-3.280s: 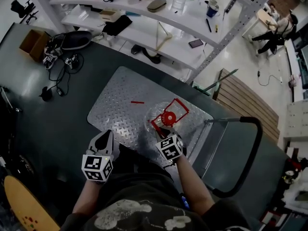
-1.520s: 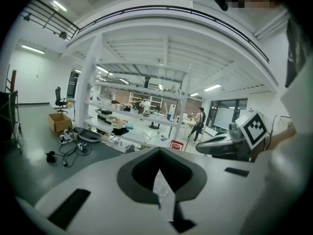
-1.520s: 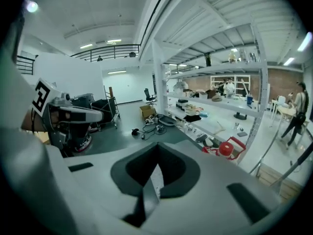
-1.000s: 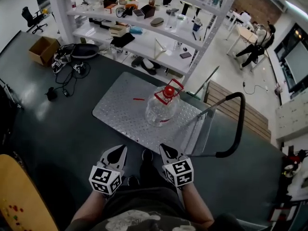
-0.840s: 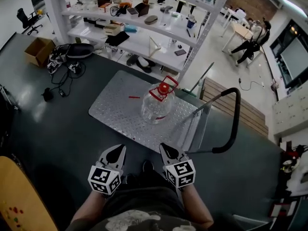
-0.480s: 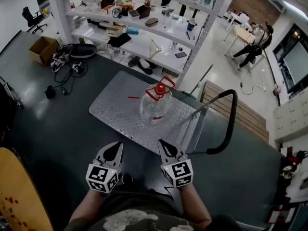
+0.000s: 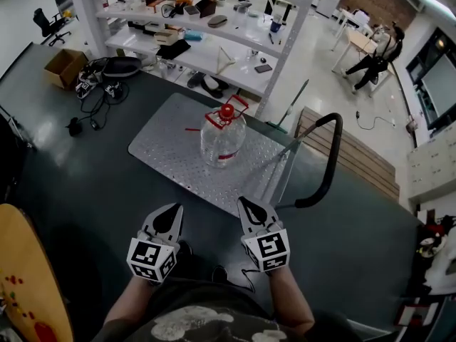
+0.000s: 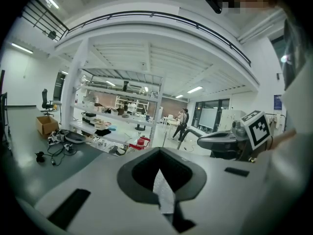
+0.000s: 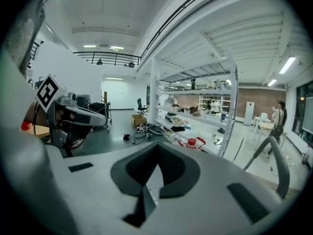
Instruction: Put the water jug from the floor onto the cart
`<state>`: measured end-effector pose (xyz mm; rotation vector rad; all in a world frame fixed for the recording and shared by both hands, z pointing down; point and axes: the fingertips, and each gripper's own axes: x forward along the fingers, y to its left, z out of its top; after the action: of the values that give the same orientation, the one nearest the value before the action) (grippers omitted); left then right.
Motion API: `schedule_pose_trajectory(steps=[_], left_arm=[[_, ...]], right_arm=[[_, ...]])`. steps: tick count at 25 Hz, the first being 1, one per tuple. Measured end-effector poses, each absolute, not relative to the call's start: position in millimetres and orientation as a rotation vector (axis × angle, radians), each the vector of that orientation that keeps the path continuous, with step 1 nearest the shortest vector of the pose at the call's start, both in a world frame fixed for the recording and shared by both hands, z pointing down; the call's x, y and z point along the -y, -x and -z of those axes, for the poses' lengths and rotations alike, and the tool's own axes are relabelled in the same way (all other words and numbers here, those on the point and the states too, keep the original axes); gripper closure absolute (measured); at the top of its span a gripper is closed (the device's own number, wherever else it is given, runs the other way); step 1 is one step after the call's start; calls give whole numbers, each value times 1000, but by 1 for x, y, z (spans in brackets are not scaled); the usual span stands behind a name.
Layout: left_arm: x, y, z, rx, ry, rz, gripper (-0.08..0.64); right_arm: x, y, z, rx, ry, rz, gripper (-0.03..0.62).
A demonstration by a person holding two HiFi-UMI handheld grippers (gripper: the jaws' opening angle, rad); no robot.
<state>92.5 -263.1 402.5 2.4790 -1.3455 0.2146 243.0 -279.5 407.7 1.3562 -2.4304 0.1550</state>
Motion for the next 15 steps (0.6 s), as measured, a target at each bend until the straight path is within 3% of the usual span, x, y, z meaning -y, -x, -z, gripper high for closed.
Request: schedule_pose_trajectory(steps=[15], left_arm=[[173, -119, -389, 1400, -2447, -180, 558]], right_arm=[[201, -270, -403, 2492, -1315, -130, 603]])
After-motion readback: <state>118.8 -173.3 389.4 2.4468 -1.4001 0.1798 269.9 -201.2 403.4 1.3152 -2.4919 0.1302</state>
